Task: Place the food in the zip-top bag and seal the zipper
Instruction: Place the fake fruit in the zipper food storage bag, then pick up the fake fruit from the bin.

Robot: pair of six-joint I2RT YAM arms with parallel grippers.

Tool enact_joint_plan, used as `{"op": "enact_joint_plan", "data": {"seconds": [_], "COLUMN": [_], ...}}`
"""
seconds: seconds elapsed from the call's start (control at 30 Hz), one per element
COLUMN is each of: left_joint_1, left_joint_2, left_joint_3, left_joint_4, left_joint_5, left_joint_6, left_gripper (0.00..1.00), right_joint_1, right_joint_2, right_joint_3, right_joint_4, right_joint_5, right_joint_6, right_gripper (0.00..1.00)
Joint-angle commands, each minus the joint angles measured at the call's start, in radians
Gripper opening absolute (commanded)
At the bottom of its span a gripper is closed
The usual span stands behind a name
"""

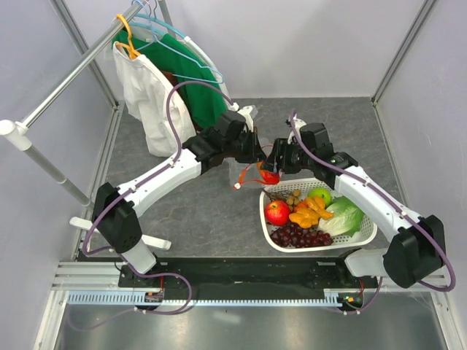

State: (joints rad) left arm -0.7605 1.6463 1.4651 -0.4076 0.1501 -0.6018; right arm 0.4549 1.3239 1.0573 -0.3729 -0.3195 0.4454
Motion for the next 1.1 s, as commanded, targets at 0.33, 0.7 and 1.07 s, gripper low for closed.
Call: {"op": "enact_joint_plan", "data": {"seconds": [0.33,0.7,1.07], "left_joint_1": [0.043,0.067,0.059], "left_joint_2": [-0.039,-0.039,-0.081], "left_joint_3": [-0.018,-0.012,-0.04], "left_joint_4": [0.018,0.023,0.047], "left_joint_5": [0.131,0.129,-0.019], "left_joint_6": [-0.127,-0.118,0.011], "left_gripper": [0.02,0.02,0.02], "right_joint_1": [-0.051,-0.047,-0.085], "right_joint_2": [-0.049,-0.081,-0.187], "right_joint_3": [0.018,0.065,0.142], "right_joint_4": [0.063,-0.076,-0.213], "right_joint_5": [0.115,0.128,-0.088], "right_joint_6": [0.116,-0.143,-0.307], "right_gripper": [0.92,0.77,0.83]}}
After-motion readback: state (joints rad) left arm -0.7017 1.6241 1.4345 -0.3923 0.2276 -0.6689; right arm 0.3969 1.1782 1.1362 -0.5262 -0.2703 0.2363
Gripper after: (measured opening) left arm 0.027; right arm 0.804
